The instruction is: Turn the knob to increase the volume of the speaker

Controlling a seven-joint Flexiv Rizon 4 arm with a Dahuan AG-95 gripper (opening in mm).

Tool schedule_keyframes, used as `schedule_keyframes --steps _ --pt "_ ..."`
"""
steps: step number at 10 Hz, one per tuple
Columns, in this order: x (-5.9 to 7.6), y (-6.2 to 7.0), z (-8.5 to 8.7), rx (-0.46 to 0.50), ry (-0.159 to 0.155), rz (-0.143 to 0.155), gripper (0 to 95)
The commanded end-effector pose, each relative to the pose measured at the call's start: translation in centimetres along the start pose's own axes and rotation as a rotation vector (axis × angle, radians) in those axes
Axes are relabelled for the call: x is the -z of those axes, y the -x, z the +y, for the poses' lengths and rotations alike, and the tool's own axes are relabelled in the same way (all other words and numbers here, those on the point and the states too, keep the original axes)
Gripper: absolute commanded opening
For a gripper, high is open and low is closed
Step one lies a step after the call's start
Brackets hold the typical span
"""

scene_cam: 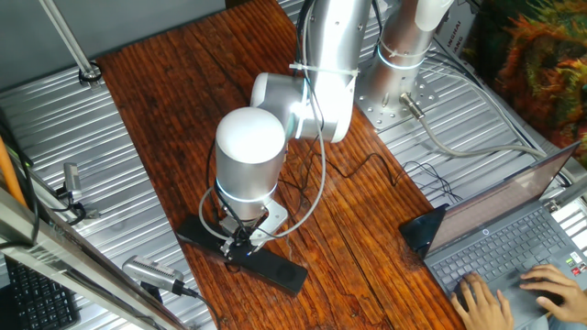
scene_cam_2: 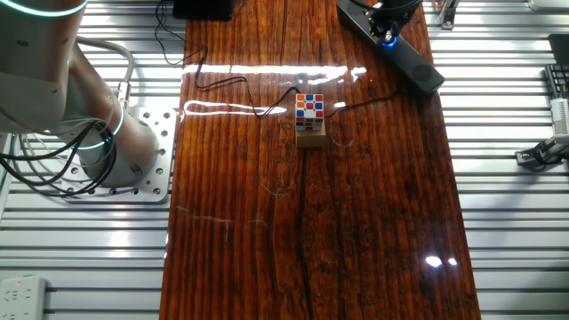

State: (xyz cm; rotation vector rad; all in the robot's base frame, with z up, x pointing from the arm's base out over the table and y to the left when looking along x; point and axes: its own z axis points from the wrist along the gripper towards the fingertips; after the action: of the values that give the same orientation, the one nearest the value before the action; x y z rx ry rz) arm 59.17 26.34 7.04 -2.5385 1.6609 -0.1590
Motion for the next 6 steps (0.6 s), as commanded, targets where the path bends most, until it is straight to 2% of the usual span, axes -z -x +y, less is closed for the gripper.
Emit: schedule_keyframes --steps 1,6 --pt "-0.01 -0.01 0.00 0.004 0.001 0.002 0.0" --pt "-0.01 -0.01 -0.01 0.073 -0.001 0.001 0.0"
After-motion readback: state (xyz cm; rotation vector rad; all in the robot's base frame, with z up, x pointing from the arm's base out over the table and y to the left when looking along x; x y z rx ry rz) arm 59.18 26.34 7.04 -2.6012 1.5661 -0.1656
